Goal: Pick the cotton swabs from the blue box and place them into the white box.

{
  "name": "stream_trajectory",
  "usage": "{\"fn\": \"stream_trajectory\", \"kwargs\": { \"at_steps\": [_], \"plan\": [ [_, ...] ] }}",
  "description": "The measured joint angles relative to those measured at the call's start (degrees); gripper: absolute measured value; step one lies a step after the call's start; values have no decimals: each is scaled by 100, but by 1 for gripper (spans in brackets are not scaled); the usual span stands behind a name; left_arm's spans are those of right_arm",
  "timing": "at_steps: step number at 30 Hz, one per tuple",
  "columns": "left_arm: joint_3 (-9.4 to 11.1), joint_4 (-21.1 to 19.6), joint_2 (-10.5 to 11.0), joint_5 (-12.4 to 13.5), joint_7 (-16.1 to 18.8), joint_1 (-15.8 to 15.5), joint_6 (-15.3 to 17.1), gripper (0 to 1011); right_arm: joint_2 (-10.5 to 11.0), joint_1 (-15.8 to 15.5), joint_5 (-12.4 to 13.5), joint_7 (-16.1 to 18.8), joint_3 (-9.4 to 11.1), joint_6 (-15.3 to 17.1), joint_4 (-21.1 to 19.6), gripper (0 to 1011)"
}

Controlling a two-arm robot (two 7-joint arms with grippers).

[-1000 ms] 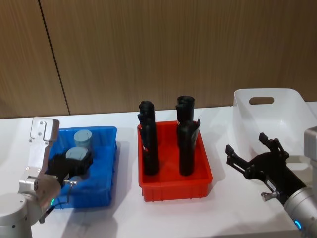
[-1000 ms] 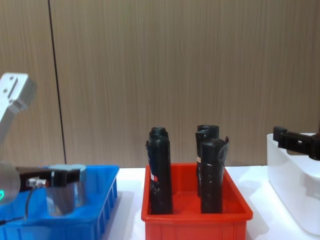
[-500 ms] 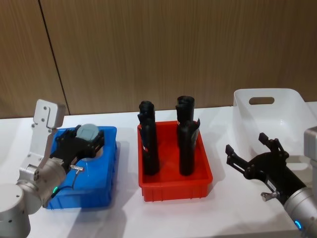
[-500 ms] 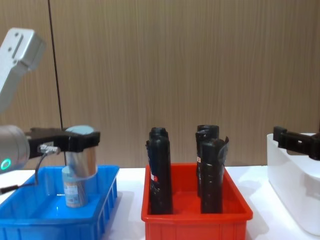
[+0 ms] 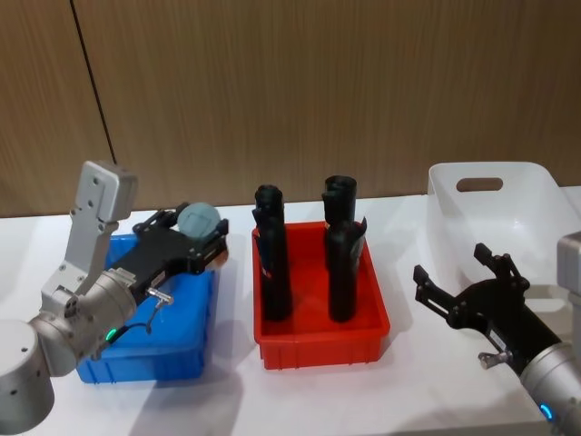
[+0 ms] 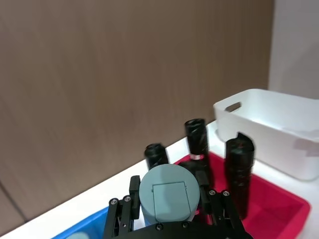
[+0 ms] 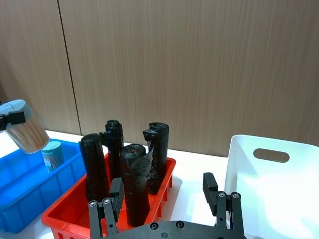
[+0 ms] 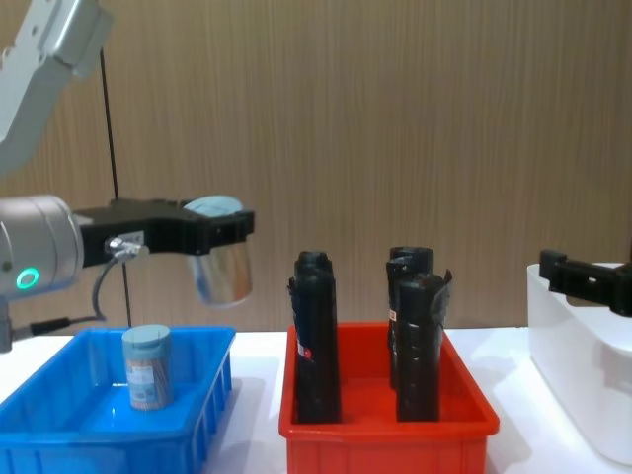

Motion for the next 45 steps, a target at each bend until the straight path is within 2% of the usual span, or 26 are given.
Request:
{"fn": "stream_trajectory", "kwargs": {
  "at_steps": [4, 5, 10, 19, 26, 36, 45],
  "plan": [
    [2, -30, 9, -19, -238, -28, -47, 671, 0, -1, 0, 0, 0, 0, 0, 1002],
    [3, -45, 14, -42, -403, -45, -82, 671, 0, 0, 0, 0, 0, 0, 0, 1002],
    [5, -66, 23, -112, -777, -102, -154, 670, 0, 0, 0, 0, 0, 0, 0, 1002],
    [23, -16, 10, -339, -1670, -260, -309, 670, 0, 0, 0, 0, 0, 0, 0, 1002],
    [50, 86, -33, -508, -2204, -391, -410, 671, 0, 0, 0, 0, 0, 0, 0, 1002],
    [96, 207, -84, -670, -2671, -517, -479, 671, 0, 0, 0, 0, 0, 0, 0, 1002],
    [143, 320, -121, -743, -2860, -596, -511, 671, 0, 0, 0, 0, 0, 0, 0, 1002]
  ]
}}
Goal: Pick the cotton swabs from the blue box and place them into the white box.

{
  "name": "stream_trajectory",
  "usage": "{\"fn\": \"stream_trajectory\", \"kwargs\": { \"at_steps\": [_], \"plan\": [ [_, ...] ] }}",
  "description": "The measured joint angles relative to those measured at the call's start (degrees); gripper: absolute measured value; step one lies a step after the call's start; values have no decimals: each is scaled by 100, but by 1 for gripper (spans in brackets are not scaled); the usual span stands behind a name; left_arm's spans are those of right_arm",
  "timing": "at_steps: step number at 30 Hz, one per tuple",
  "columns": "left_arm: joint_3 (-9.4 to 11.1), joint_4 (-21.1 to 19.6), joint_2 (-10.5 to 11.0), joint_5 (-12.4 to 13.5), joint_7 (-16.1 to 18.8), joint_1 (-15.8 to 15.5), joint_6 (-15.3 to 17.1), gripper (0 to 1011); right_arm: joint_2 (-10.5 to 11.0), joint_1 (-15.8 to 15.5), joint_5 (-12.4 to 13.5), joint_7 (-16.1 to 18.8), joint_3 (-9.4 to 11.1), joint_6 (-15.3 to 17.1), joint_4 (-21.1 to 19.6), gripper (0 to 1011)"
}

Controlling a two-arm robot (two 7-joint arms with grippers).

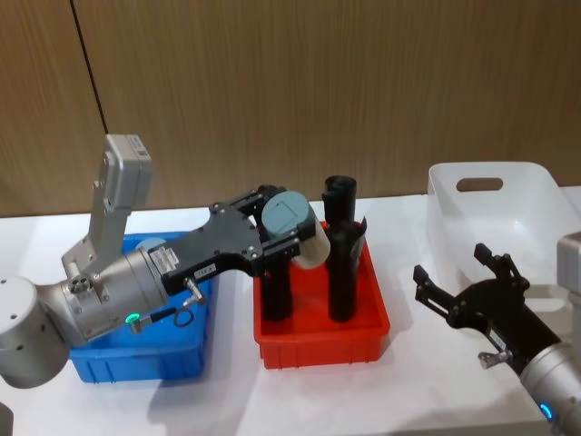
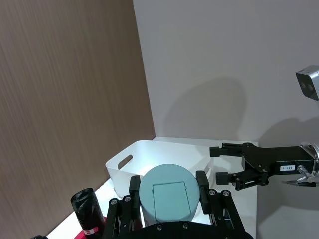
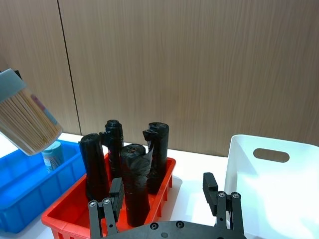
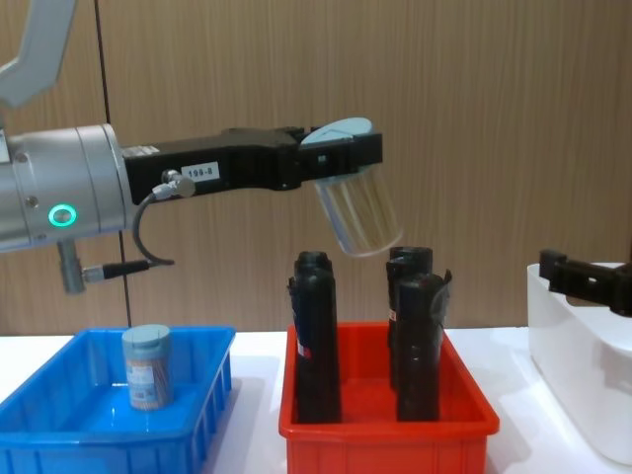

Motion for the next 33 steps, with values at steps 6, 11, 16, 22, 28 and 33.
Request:
{"fn": "stream_trajectory", "kwargs": {
  "at_steps": [6, 11, 16, 22, 28, 33],
  "plan": [
    [30, 108, -33, -43, -58, -65, 5, 671, 0, 0, 0, 0, 0, 0, 0, 1002],
    [50, 217, -73, -70, -70, -138, 53, 671, 0, 0, 0, 0, 0, 0, 0, 1002],
    [72, 301, -122, -86, -50, -222, 154, 671, 0, 0, 0, 0, 0, 0, 0, 1002],
    [108, 359, -196, -69, 48, -358, 369, 671, 0, 0, 0, 0, 0, 0, 0, 1002],
    [154, 403, -277, 34, 128, -510, 634, 671, 0, 0, 0, 0, 0, 0, 0, 1002],
    [210, 444, -354, 152, 186, -642, 865, 671, 0, 0, 0, 0, 0, 0, 0, 1002]
  ]
}}
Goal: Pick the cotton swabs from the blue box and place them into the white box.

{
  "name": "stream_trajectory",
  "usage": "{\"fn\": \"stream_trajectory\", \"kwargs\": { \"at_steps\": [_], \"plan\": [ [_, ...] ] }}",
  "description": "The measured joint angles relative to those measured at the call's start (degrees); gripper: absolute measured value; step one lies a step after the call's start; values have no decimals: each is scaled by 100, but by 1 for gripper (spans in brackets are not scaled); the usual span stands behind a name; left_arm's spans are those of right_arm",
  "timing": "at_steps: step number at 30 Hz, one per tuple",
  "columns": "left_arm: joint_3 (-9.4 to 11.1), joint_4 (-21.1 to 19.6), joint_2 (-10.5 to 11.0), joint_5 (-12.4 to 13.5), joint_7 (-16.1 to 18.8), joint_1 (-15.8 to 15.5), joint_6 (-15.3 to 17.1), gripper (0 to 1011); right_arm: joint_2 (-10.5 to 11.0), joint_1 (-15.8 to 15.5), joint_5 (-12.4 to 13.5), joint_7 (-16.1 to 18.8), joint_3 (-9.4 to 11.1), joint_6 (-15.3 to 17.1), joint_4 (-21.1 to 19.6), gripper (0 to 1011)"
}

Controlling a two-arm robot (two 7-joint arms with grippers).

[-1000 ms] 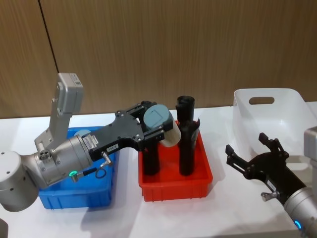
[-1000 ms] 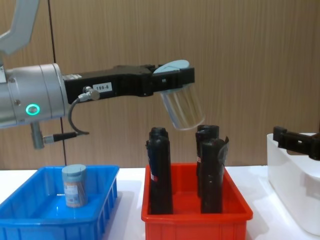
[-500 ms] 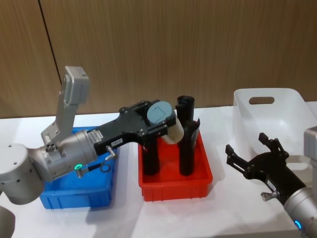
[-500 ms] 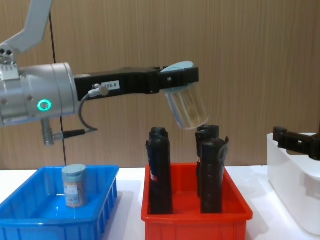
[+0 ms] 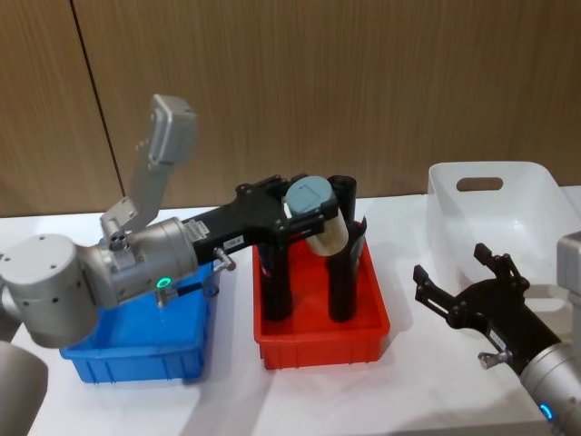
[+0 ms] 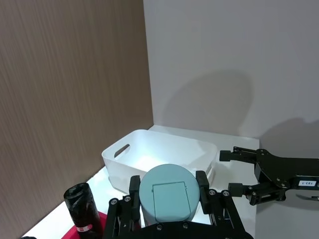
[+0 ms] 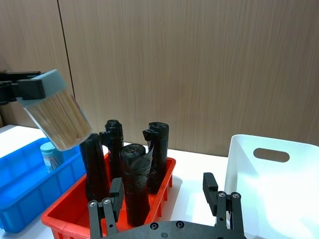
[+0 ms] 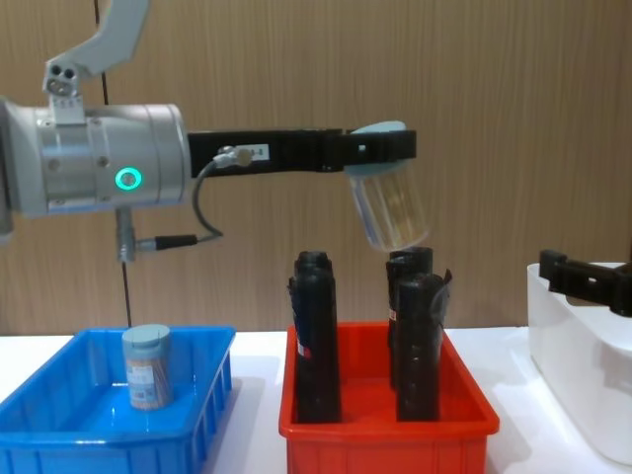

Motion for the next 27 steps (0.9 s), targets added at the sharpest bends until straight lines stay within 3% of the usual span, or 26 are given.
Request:
{"fn": "stream_trajectory", "kwargs": {
  "at_steps": [10, 27],
  "plan": [
    [97, 80, -115, 188, 50, -190, 282, 671, 0, 0, 0, 0, 0, 0, 0, 1002],
    [162, 135, -189, 309, 73, -316, 454, 671, 11, 4, -8, 34, 6, 19, -10, 1002]
  ]
}}
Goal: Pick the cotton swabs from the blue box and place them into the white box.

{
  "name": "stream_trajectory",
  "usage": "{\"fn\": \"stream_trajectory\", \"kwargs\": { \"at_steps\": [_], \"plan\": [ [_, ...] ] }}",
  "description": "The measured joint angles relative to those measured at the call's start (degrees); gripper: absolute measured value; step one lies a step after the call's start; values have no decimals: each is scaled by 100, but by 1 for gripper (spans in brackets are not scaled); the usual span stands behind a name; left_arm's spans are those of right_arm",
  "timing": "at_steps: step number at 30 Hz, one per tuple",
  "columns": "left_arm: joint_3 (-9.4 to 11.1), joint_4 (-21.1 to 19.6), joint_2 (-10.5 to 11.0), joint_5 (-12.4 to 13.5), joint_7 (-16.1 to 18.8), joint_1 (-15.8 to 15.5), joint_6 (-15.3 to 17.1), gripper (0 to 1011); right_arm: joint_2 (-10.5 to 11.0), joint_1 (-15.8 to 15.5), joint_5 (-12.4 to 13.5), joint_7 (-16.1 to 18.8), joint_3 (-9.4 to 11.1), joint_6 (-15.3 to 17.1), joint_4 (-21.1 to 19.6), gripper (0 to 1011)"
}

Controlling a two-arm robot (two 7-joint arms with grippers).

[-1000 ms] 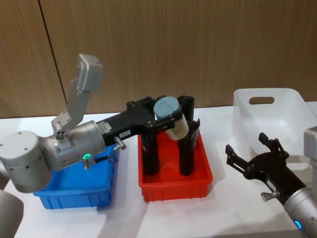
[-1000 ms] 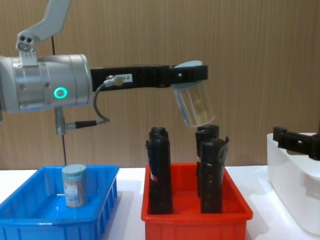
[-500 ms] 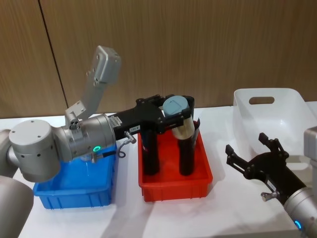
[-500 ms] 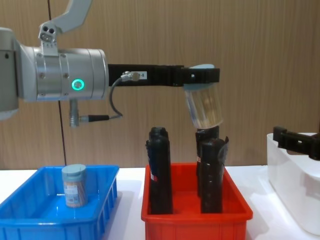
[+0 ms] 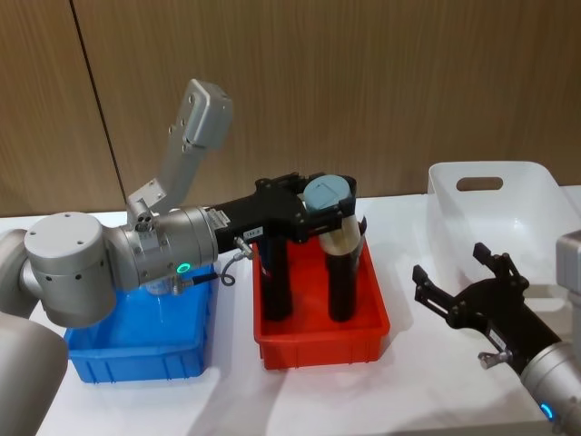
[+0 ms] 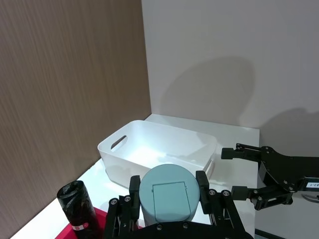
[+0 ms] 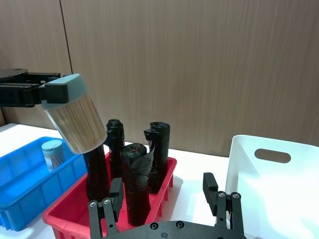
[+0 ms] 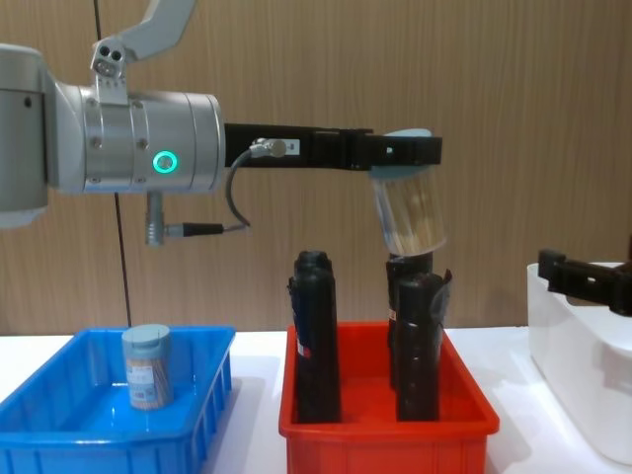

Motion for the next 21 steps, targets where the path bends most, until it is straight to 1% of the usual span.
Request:
{"fn": "stream_trajectory", "kwargs": {
  "at_steps": [9, 16, 21],
  "plan": [
    [9, 7, -11, 21, 5, -19, 26, 671, 55, 69, -125, 234, 20, 201, -102, 1002],
    [14, 11, -15, 28, 6, -27, 38, 671, 72, 208, -214, 522, 27, 414, -165, 1002],
    [17, 14, -17, 31, 6, -30, 42, 671, 49, 365, -269, 764, 16, 603, -170, 1002]
  ]
}}
